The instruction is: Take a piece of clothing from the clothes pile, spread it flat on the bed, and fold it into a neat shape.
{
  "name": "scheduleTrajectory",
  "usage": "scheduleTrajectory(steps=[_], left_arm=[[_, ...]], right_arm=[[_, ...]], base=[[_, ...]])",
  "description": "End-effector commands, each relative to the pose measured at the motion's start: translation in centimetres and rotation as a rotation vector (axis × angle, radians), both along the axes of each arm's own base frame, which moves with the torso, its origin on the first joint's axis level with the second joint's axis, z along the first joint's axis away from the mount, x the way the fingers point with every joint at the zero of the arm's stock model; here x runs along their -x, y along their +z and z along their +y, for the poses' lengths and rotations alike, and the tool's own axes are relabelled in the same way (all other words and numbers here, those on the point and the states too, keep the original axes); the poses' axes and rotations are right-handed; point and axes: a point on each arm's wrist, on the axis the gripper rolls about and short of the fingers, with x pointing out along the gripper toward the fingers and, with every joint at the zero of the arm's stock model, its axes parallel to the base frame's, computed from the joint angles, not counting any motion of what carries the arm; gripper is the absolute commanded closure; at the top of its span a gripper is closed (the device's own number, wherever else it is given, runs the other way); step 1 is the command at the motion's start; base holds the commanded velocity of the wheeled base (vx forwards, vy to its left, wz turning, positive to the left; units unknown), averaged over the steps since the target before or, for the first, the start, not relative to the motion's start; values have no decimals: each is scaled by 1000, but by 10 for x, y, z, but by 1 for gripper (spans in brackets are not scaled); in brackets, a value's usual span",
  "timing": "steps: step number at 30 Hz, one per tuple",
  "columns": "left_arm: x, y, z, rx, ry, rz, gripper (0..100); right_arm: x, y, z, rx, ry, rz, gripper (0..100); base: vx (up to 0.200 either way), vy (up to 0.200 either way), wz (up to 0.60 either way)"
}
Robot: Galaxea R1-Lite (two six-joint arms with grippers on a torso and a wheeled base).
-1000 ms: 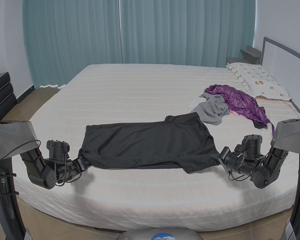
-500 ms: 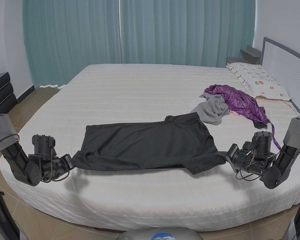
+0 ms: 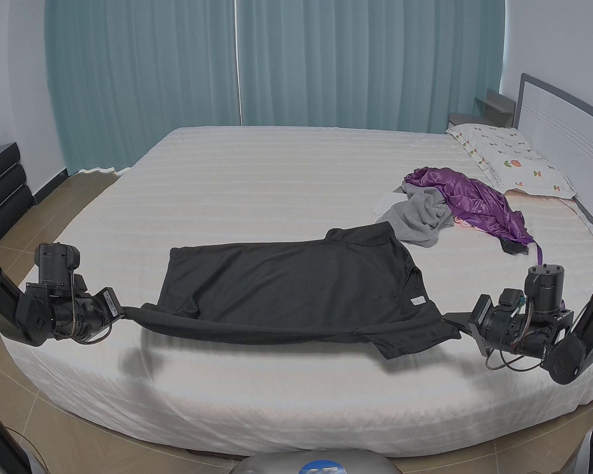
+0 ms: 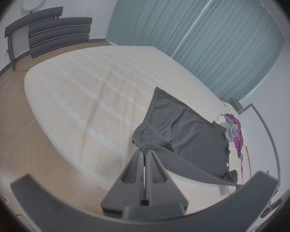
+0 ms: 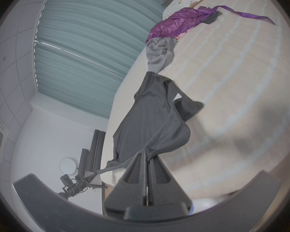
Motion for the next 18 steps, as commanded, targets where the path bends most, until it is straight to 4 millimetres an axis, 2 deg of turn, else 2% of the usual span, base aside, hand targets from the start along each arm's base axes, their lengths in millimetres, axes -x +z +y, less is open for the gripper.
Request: scheduleTrajectory(steps=[1,5,10,16,17,18], left_arm=[[12,6,4,-11,2,12,100],[24,0,2,-32,-22,62,100],[32,-8,1,-31,-28,99,100],[43,-17,-1,-25,-37,142,100],[46,-19,-1,-24,-37,156,100],[46,-19,-1,-24,-37,158,100]], right_arm=[[21,5,-3,15,19,17,100],[42,-12,-5,88,72,83,100],[59,-18,-7,119,120,120,100],[70,-32,-5,161,182,176,100],[73,-36,-4,173,202,190,0],[73,-36,-3,173,206,191,0]], base=[[0,0,0],[0,0,0],[0,0,0],[0,0,0],[0,0,0],[0,0,0]])
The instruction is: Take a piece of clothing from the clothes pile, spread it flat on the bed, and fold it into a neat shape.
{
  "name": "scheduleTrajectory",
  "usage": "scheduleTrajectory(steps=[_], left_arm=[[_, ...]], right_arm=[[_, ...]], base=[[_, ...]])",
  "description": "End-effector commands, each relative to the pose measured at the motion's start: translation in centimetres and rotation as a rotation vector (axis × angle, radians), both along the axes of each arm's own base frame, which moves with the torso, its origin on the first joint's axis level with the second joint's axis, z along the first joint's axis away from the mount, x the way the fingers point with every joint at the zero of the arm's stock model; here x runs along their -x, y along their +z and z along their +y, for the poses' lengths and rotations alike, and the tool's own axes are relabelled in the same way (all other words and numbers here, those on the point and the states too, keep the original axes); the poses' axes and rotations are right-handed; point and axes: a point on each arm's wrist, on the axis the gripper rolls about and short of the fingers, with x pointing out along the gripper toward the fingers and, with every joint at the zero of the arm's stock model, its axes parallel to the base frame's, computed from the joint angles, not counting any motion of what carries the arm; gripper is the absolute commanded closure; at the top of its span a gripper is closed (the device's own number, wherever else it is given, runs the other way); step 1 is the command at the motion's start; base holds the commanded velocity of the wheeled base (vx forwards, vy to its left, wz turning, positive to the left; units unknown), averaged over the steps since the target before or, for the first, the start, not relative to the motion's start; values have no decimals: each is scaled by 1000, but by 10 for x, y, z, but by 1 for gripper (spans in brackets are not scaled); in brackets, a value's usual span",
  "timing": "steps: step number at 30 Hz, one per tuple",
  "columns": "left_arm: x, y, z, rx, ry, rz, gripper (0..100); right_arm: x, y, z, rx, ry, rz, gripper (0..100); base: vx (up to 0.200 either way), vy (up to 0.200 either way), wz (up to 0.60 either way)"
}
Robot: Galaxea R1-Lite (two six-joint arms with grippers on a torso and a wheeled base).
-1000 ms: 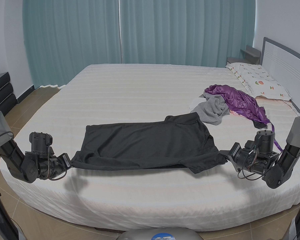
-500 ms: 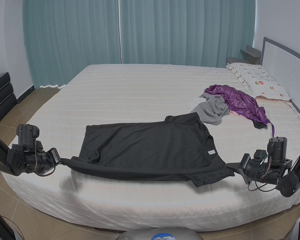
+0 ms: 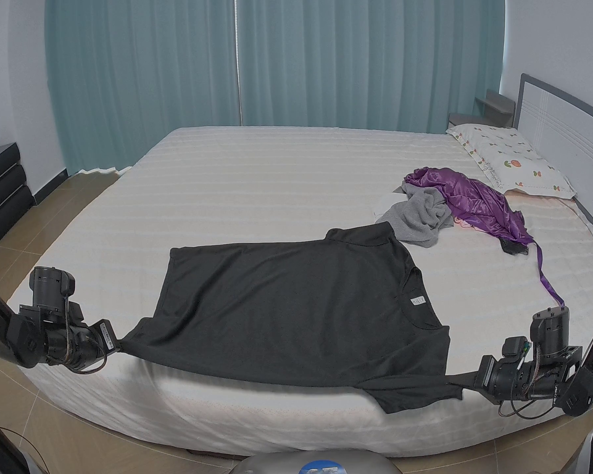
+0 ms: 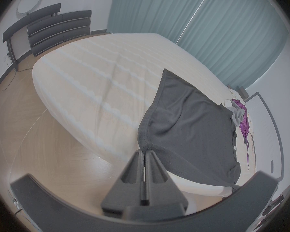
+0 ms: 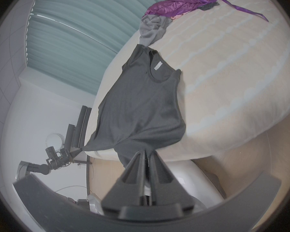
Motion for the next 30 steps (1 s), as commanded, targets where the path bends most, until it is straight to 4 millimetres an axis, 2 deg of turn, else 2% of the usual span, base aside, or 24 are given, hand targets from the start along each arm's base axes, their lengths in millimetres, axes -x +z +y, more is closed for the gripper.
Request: scheduleTrajectory(steps=[1,9,12,18,26,27,30], left_arm=[[7,-6,-1,3,-1,32,100],[11,-11,-2,27,-19,56,100],[12,-12,-2,30,-20,59,100],[13,-13,-2,31,-20,67,100],[13,-15,-2,31,-20,74,100],[13,-15,-2,32,-20,76,100],[13,-17,-2,32,-20,85,100]], right_arm=[[6,-11,4,17,34,55,0],[-20,-6,4,5,2,-13,0],[-35,-25,4,29,-6,18,0],[-53,-44,6,34,-13,22,0],[-70,-58,5,64,-49,10,0],[-70,-57,5,64,-49,10,100],[-68,-56,3,71,-50,9,100]], base=[[0,0,0],[0,0,0],[0,0,0],[0,0,0],[0,0,0],[0,0,0],[0,0,0]])
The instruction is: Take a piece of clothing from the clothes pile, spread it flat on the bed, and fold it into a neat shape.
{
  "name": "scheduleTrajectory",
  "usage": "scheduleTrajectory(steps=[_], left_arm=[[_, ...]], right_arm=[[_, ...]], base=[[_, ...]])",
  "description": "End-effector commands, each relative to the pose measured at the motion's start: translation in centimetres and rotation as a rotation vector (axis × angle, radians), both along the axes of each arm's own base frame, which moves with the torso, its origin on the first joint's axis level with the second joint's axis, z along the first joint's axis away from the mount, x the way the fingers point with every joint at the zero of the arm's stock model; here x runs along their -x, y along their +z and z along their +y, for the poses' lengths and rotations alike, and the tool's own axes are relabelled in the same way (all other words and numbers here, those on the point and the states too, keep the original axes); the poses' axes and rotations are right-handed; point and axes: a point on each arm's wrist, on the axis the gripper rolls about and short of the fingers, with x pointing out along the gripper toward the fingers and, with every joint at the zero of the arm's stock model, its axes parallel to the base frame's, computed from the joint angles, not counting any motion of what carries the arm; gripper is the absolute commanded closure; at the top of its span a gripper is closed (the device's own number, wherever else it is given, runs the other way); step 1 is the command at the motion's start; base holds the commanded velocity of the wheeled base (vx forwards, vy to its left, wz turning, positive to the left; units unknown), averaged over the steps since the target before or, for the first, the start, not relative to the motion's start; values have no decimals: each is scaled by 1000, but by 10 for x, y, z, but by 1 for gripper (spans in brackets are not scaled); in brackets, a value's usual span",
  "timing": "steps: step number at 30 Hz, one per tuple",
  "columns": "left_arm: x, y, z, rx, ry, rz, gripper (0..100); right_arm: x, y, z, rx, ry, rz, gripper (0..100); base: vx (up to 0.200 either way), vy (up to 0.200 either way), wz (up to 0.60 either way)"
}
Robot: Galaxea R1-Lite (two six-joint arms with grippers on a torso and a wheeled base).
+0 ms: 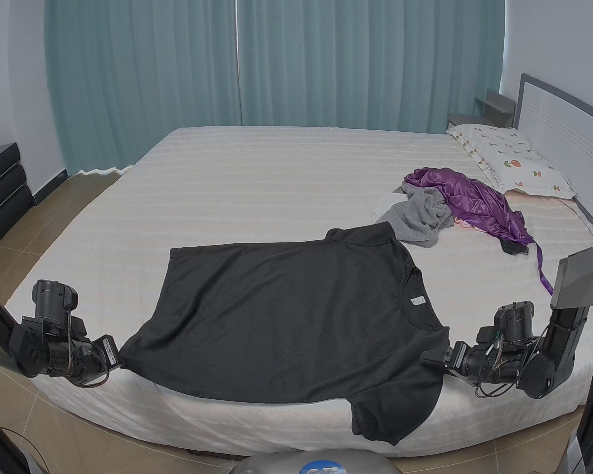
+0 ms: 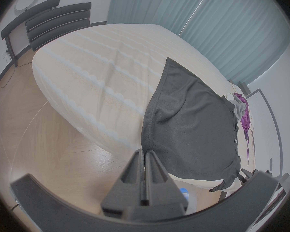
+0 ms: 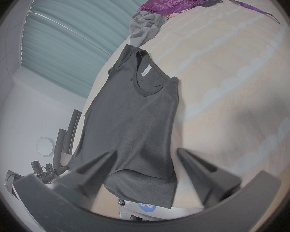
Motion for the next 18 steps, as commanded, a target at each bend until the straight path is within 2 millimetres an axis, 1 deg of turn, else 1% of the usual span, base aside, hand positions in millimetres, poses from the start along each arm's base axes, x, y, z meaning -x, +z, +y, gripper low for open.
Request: scheduleTrajectory(steps=[1,4,10,13,14,18], left_arm=[[-1,-4,0,2,1,16,100],[0,-6,0,3,1,28,100],[0,-10,0,3,-2,42,100],[0,-11,0,4,-2,49,100],[1,-13,0,5,-2,57,100],[2,-13,0,5,-2,58,100]], right_arm=[[1,-7,-4,15,-2,22,100],[11,-5,-13,76,3,9,100],[22,3,-22,89,-20,10,100],[28,5,-23,93,-20,14,100],[35,7,-24,97,-15,22,100],[41,7,-25,110,-3,32,100]], base=[[0,0,0],[0,0,0],[0,0,0],[0,0,0],[0,0,0],[0,0,0]])
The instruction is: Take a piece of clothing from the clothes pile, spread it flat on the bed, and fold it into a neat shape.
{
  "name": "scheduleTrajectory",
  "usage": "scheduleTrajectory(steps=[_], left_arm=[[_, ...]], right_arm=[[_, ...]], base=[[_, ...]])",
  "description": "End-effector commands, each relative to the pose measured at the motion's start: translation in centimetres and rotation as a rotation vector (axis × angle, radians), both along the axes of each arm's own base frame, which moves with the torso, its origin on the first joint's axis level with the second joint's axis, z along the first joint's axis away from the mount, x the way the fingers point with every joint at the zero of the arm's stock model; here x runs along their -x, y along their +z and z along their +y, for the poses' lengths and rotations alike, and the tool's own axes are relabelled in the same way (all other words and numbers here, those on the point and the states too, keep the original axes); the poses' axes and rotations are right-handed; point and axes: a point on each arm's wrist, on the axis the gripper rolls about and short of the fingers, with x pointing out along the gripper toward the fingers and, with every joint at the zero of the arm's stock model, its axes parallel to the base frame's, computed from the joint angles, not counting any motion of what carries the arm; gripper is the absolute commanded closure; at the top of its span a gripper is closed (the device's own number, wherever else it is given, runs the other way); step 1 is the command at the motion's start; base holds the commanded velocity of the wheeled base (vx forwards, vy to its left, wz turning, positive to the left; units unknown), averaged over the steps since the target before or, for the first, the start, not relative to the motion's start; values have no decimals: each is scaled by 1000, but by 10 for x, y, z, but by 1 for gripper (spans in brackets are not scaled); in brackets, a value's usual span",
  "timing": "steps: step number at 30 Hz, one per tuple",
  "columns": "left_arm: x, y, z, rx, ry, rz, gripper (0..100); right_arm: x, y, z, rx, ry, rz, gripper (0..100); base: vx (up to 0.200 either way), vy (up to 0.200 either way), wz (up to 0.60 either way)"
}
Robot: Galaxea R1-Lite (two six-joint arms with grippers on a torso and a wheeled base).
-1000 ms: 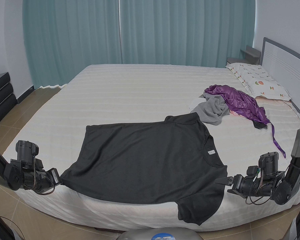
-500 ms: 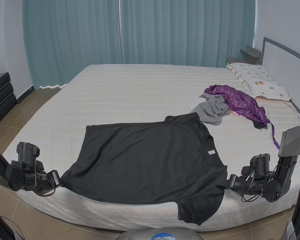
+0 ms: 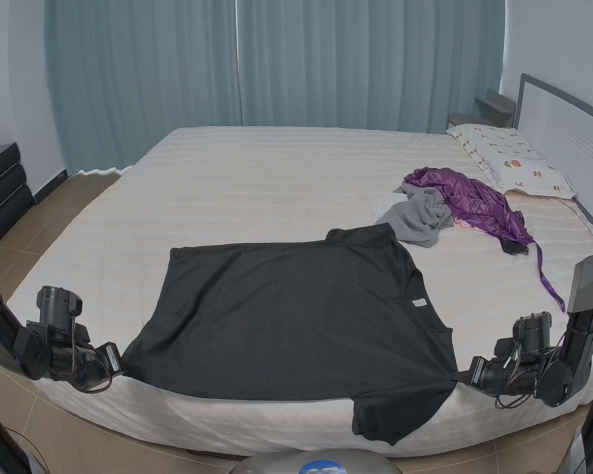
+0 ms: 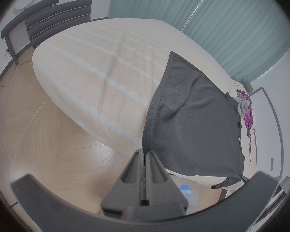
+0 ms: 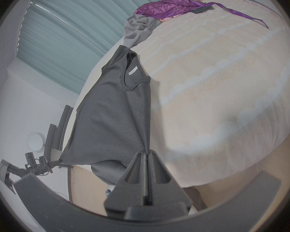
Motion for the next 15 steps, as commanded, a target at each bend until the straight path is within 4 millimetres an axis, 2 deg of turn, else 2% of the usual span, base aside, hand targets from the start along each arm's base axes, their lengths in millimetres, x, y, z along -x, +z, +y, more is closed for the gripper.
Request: scheduleTrajectory(steps=[1,10,15], left_arm=[[1,-3,0,2,1,15,100],[-2,-8,0,2,1,31,100],[-4,-11,1,5,1,44,100]], right_arm=[[9,4,-1,11,10,3,100],[14,14,-4,22,18,-23,100],[13,5,-1,25,28,5,100]], base=[[0,0,0],[0,0,0],[0,0,0]])
